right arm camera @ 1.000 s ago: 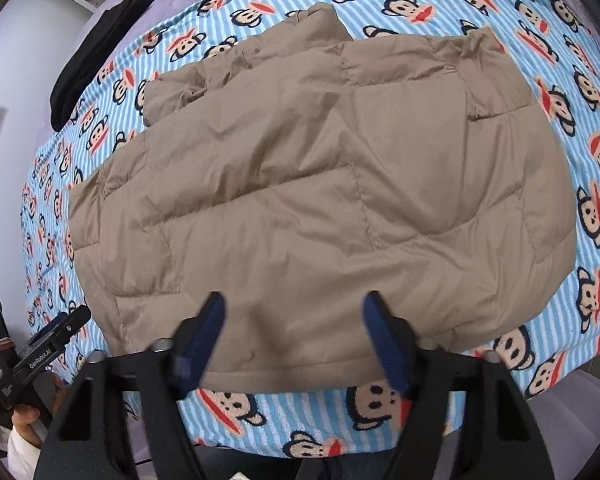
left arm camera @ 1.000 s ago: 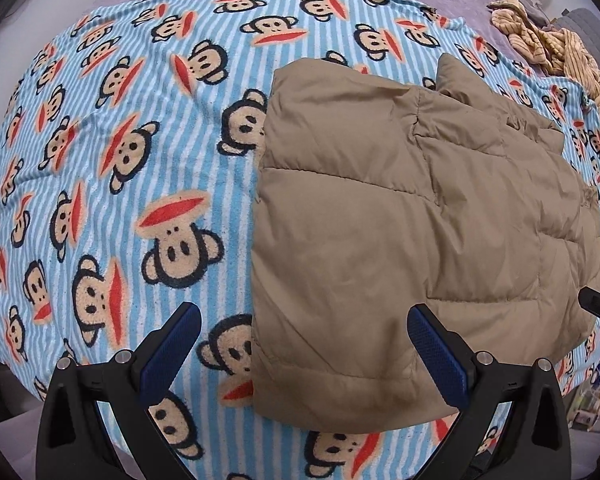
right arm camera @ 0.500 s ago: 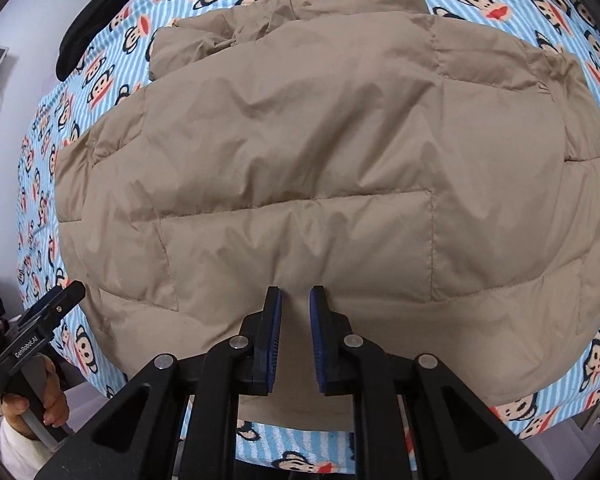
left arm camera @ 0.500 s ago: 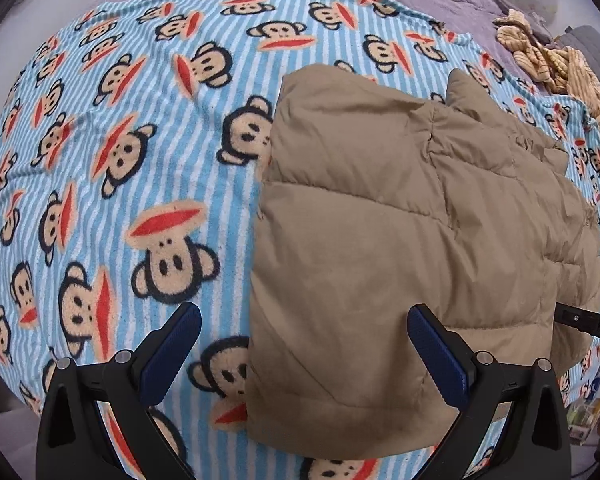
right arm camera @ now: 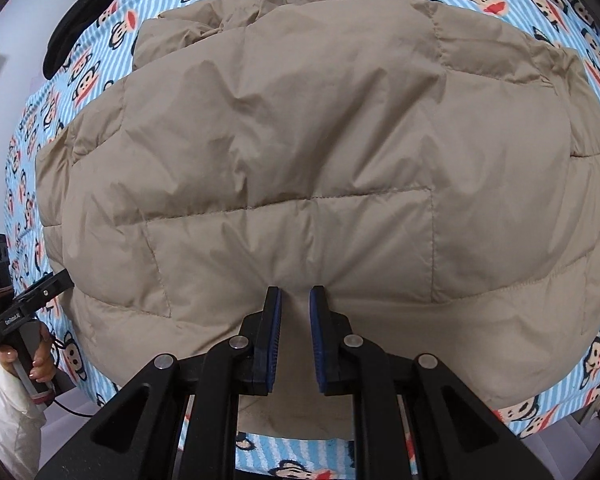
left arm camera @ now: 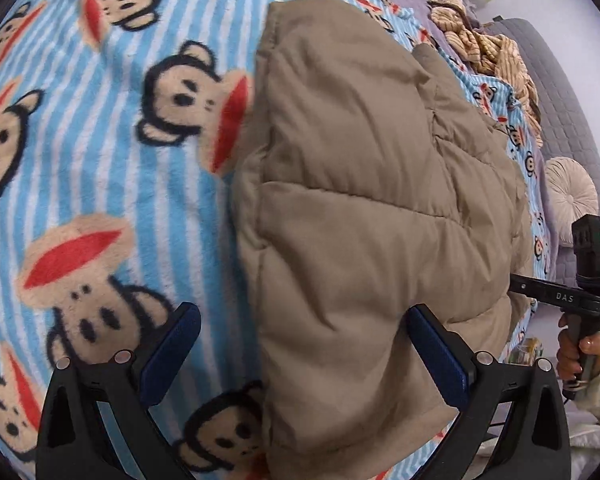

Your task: Fold large clothes

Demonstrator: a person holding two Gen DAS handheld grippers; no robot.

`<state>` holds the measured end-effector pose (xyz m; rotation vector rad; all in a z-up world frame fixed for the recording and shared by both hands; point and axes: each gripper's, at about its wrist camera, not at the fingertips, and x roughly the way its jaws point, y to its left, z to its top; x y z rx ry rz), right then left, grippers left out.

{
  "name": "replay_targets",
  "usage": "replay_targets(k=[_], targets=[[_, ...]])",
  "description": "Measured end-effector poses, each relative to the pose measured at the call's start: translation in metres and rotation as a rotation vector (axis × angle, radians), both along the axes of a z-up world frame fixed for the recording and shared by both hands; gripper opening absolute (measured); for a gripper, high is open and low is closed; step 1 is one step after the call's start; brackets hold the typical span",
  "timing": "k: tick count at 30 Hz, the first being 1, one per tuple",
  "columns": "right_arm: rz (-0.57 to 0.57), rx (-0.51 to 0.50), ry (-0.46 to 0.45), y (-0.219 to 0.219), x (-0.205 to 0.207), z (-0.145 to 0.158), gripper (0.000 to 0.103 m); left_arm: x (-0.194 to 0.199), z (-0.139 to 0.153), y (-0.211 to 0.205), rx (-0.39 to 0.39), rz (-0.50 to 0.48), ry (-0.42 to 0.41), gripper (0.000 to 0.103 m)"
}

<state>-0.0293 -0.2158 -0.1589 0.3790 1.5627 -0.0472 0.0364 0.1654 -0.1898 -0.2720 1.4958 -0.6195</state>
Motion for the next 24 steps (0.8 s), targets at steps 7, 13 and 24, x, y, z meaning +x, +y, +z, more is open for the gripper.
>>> replay_targets(k=[7,13,24], targets=[[0.025,-0.02,0.002,0.006,0.005,-0.006,0.016,0.018,-0.018,-0.054,-0.079,-0.128,0.027,0.103],[0.086,-0.011,-0.039,0.009,0.01,0.016,0.016,0.02,-0.005,-0.044,-0.198,-0.084,0.092,0.035],[0.04,0.062,-0.192,-0.01,0.029,-0.008,0.012,-0.004,0.11,-0.092,-0.22,-0.078,0.053,0.028]])
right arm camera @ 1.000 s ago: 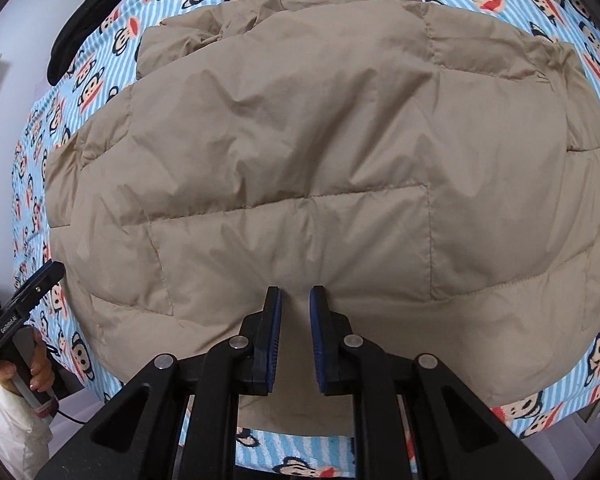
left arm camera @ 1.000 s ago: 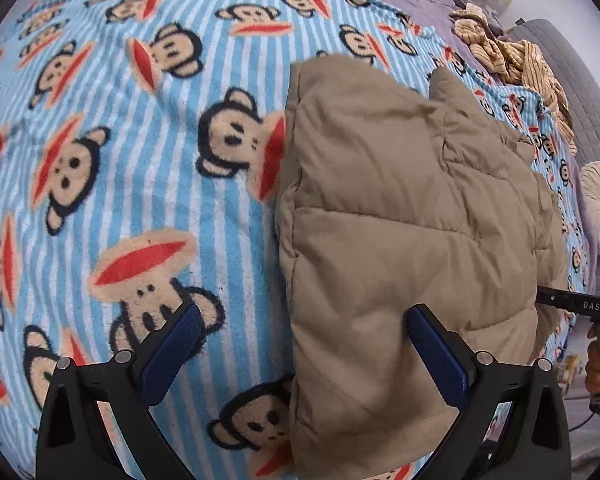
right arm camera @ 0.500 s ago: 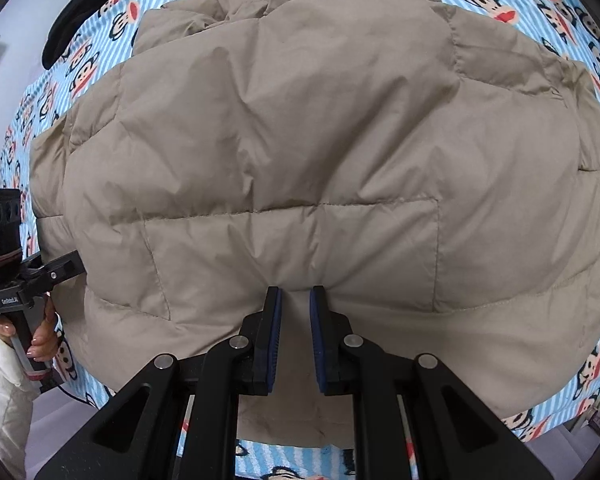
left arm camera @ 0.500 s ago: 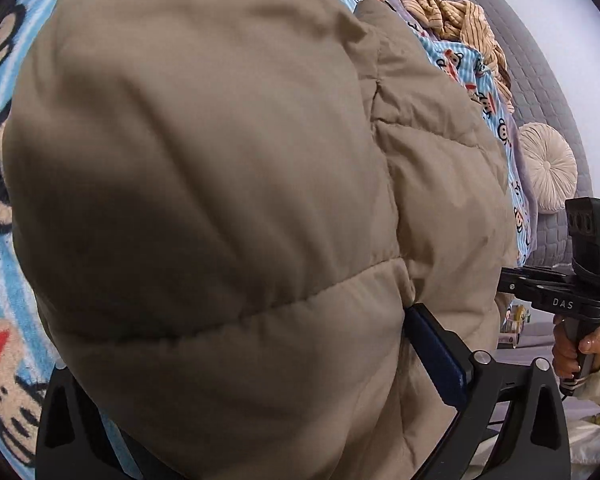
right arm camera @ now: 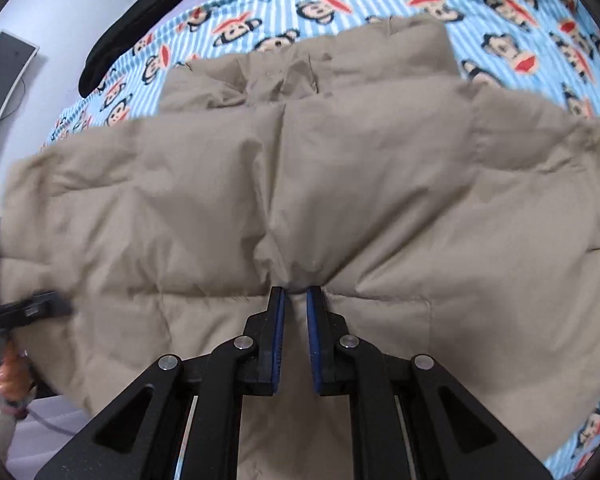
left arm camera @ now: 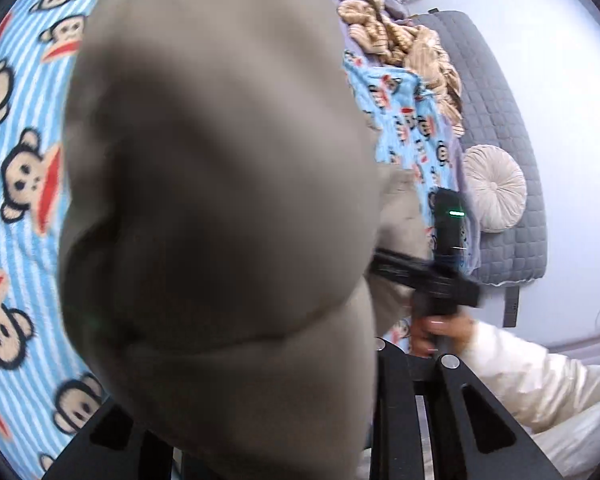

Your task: Fold large clothes

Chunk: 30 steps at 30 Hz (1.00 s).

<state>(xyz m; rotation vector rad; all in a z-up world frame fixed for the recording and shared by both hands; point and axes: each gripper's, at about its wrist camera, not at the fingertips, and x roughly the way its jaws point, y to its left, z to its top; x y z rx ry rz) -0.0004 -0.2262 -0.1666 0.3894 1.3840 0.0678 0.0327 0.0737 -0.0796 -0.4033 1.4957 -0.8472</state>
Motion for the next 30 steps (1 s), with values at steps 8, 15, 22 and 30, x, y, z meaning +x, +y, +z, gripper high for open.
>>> replay_targets(k=[8,15,22,30], targets=[[-0.105,0.224,0.013,-0.025,0.004,-0.041,0.008,-0.027,0.054,-0.129,0.123,-0.097,-0.063,0.028],[-0.221,0.429,0.024,-0.05,-0.002,-0.064,0.001,-0.028,0.054,-0.199,0.24,-0.094,-0.083,0.031],[-0.264,0.529,0.07,-0.075,-0.007,-0.055,0.005,-0.029,0.051,-0.253,0.299,-0.104,-0.051,0.042],[-0.34,0.33,-0.032,-0.145,-0.092,0.013,0.007,-0.033,0.023,-0.325,0.226,-0.283,-0.023,0.085]])
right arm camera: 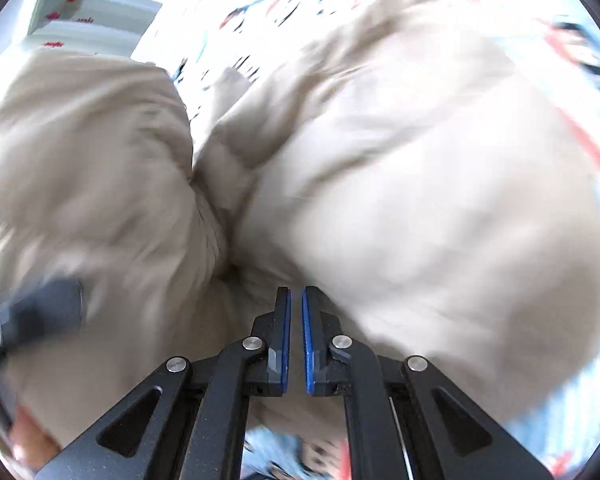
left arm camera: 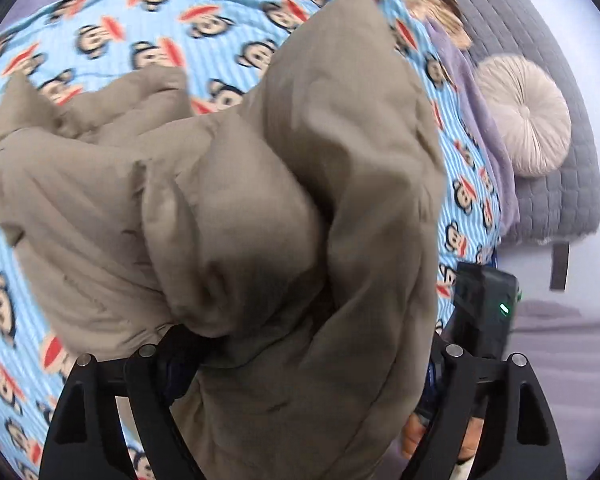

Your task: Fold large clothes

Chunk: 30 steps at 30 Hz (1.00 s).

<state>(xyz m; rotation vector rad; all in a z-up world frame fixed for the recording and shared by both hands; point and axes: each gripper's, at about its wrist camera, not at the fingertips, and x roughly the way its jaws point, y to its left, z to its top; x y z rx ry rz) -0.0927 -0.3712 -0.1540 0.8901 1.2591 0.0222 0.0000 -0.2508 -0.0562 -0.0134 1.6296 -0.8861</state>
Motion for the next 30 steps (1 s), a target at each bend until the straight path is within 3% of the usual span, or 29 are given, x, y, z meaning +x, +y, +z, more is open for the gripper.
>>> replay_targets(k=[4,5,8,9,14,18,19,20,21,23,25,27,30], targets=[[-0.052,-0.047,0.019,-0.012,-0.05,0.013,0.008,0.002,-0.03,-0.03,-0.031,-0.095,0.036,0.085],[-0.065,-0.056,0.021,-0.012,-0.061,0.016,0.015,0.001,-0.034,-0.032,-0.028,-0.095,0.04,0.085],[-0.08,-0.076,0.005,-0.007,-0.09,0.03,0.087,0.001,-0.044,-0.042,-0.022,-0.088,0.028,0.085],[-0.084,-0.071,-0.023,-0.005,-0.099,0.037,0.088,0.0,-0.044,-0.045,-0.016,-0.086,0.02,0.085],[-0.044,-0.004,-0.145,0.019,-0.117,0.067,0.088,0.003,-0.054,-0.063,0.032,-0.109,-0.057,0.085],[0.015,-0.083,-0.165,0.031,-0.084,0.071,0.085,-0.011,-0.006,-0.057,0.02,-0.14,-0.297,0.085],[0.017,-0.136,-0.14,0.034,-0.074,0.067,0.079,-0.013,0.009,-0.05,0.01,-0.142,-0.383,0.085],[0.011,-0.194,-0.116,0.036,-0.063,0.064,0.047,-0.015,0.026,-0.037,0.012,-0.127,-0.498,0.085],[0.008,-0.233,-0.104,0.035,-0.056,0.061,0.023,-0.014,0.035,-0.026,0.031,-0.096,-0.594,0.085],[-0.013,-0.261,-0.108,0.035,-0.051,0.061,0.02,-0.006,0.045,0.007,0.09,-0.016,-0.742,0.085],[-0.015,-0.307,-0.121,0.034,-0.051,0.064,0.017,0.012,0.033,0.04,0.175,0.08,-0.767,0.085],[-0.019,-0.334,-0.128,0.033,-0.059,0.067,0.017,0.033,0.006,0.057,0.259,0.131,-0.726,0.085],[-0.036,-0.33,-0.118,0.004,-0.067,0.06,0.017,0.05,-0.025,0.05,0.28,0.15,-0.677,0.085]])
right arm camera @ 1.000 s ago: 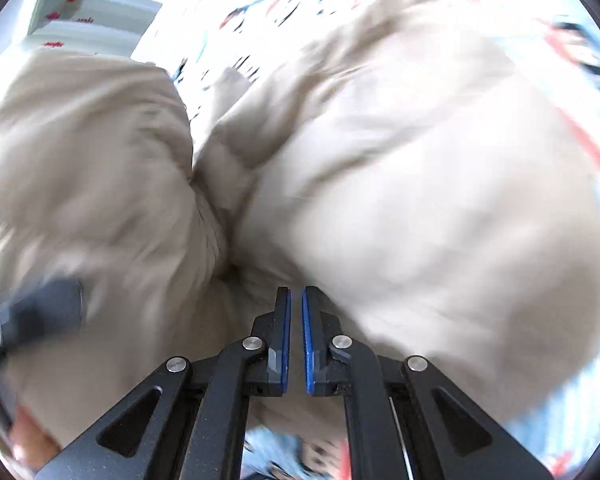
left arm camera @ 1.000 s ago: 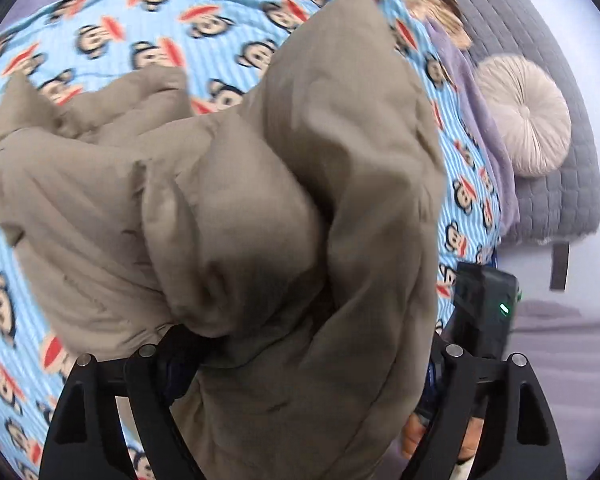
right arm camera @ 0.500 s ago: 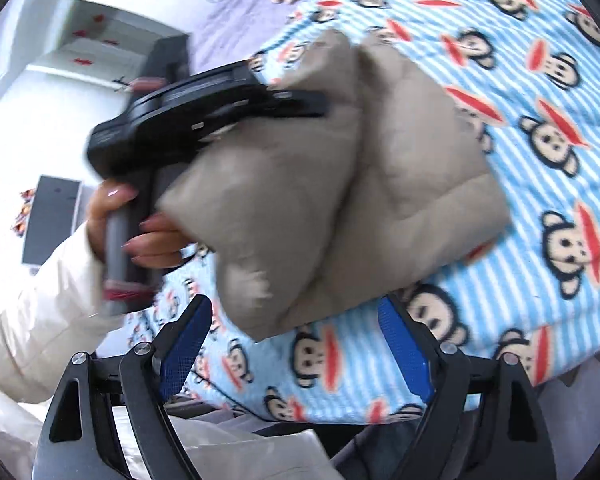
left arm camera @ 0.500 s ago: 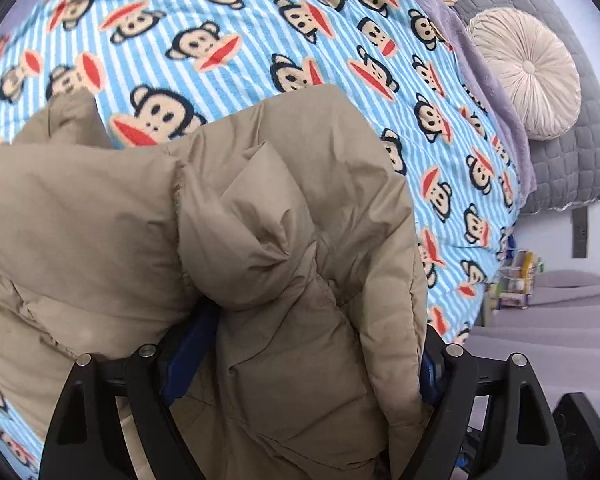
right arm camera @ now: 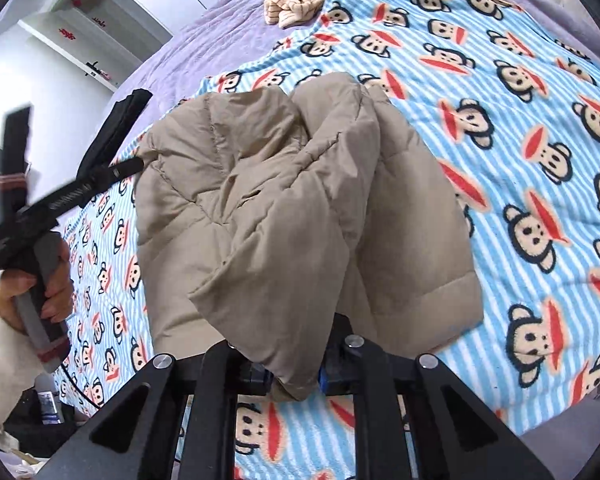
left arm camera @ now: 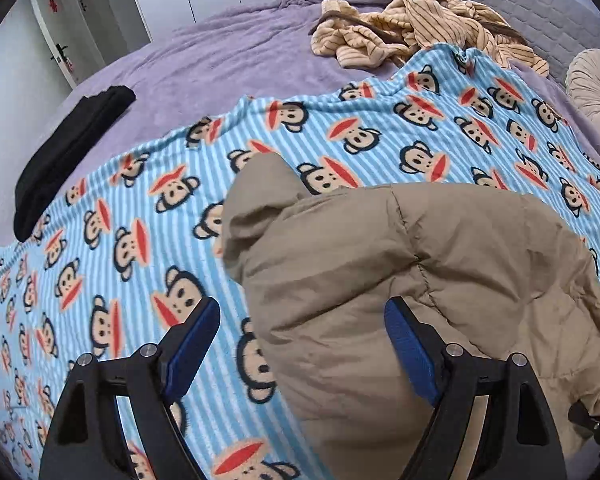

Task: Fold large clothes
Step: 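Lower the held jacket bundle onto the blanket with both tools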

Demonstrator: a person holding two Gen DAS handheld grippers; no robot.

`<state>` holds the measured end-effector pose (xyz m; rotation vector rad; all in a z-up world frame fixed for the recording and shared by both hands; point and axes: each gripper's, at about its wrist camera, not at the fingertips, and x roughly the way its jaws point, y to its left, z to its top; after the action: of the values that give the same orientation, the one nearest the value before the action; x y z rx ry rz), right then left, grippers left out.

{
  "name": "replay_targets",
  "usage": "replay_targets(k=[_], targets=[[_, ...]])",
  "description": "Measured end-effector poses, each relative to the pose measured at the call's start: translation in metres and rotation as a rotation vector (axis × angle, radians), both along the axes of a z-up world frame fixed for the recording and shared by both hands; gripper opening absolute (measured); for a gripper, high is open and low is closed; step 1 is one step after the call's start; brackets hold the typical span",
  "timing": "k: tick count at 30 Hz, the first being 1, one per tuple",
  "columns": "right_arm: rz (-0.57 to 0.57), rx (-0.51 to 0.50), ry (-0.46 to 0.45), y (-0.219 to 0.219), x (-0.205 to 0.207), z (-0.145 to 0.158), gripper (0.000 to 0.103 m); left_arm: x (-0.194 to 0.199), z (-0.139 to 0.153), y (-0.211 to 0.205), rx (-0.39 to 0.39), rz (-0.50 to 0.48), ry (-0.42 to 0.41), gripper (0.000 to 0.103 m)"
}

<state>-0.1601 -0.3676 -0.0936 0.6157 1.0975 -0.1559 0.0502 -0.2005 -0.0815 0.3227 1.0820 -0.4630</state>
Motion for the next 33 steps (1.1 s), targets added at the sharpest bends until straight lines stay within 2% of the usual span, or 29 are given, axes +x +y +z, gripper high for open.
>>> replay_targets(k=[2,8,12,14,15,17,21,23,26,30,33], targets=[[-0.033,0.021,0.002,-0.015,0.003,0.0,0.017,-0.001,-0.008,-0.025,-0.028,-0.031,-0.004,0.085],[-0.157,0.093,0.036,-0.052,-0.034,-0.043,0.017,-0.025,-0.028,-0.112,-0.009,-0.132,-0.04,0.085],[-0.265,0.248,0.05,-0.084,-0.054,-0.079,0.021,-0.033,-0.039,-0.141,0.044,-0.165,-0.036,0.085],[-0.302,0.333,0.067,-0.099,-0.062,-0.082,0.023,-0.031,-0.041,-0.141,0.046,-0.159,-0.03,0.085],[-0.304,0.33,0.08,-0.104,-0.064,-0.076,0.03,-0.03,-0.043,-0.14,0.046,-0.154,-0.025,0.085],[-0.284,0.235,0.108,-0.112,-0.068,-0.052,0.036,-0.027,-0.044,-0.138,0.046,-0.144,-0.016,0.085],[-0.209,0.122,0.012,-0.119,-0.065,0.003,0.036,-0.027,-0.047,-0.138,0.061,-0.134,-0.024,0.086],[-0.16,0.098,-0.019,-0.122,-0.046,0.013,0.036,-0.029,-0.048,-0.139,0.073,-0.137,-0.037,0.086],[-0.077,0.068,0.001,-0.114,-0.014,0.006,0.036,-0.03,-0.048,-0.138,0.079,-0.138,-0.045,0.086],[-0.001,0.047,0.129,-0.102,0.003,-0.04,0.036,-0.032,-0.044,-0.136,0.087,-0.131,-0.036,0.087],[-0.011,0.133,0.144,-0.1,-0.005,-0.062,0.035,-0.035,-0.027,-0.129,0.093,-0.099,-0.004,0.086]])
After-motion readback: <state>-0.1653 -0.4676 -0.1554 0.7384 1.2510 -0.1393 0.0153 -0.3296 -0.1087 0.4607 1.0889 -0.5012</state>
